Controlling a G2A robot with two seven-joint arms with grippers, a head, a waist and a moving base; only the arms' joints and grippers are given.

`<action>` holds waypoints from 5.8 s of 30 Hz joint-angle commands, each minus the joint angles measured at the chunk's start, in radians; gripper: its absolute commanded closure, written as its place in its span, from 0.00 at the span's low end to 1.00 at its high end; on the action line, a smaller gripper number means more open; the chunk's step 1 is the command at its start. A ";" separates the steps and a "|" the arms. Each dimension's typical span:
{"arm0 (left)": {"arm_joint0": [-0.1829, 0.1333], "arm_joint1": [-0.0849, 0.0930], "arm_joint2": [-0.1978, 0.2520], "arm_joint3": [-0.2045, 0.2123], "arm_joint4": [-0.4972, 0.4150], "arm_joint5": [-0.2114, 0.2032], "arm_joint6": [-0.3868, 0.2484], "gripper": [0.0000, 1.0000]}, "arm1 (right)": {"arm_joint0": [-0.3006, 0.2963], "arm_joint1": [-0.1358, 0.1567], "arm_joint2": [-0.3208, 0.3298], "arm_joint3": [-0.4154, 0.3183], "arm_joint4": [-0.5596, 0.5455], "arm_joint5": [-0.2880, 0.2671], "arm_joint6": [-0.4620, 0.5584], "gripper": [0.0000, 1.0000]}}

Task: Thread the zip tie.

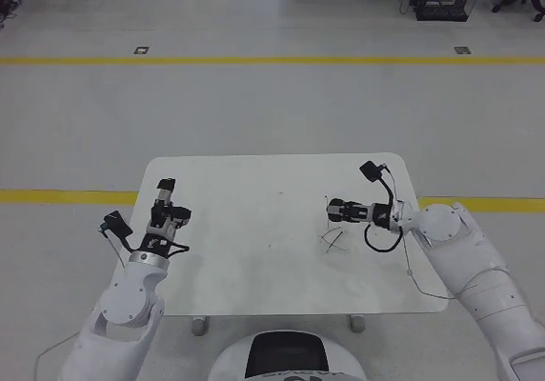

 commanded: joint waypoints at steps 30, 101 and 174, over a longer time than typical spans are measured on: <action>-0.058 -0.014 0.215 0.009 0.362 0.016 0.003 0.00 | 0.014 -0.022 -0.033 0.053 0.117 0.000 -0.048 1.00; -0.342 -0.088 0.703 0.231 1.214 0.177 0.095 0.00 | 0.052 -0.064 -0.068 0.126 0.347 0.097 -0.057 1.00; -0.392 -0.159 0.758 0.405 1.627 0.384 0.177 0.71 | -0.074 -0.076 -0.036 -0.049 0.248 0.124 -0.228 1.00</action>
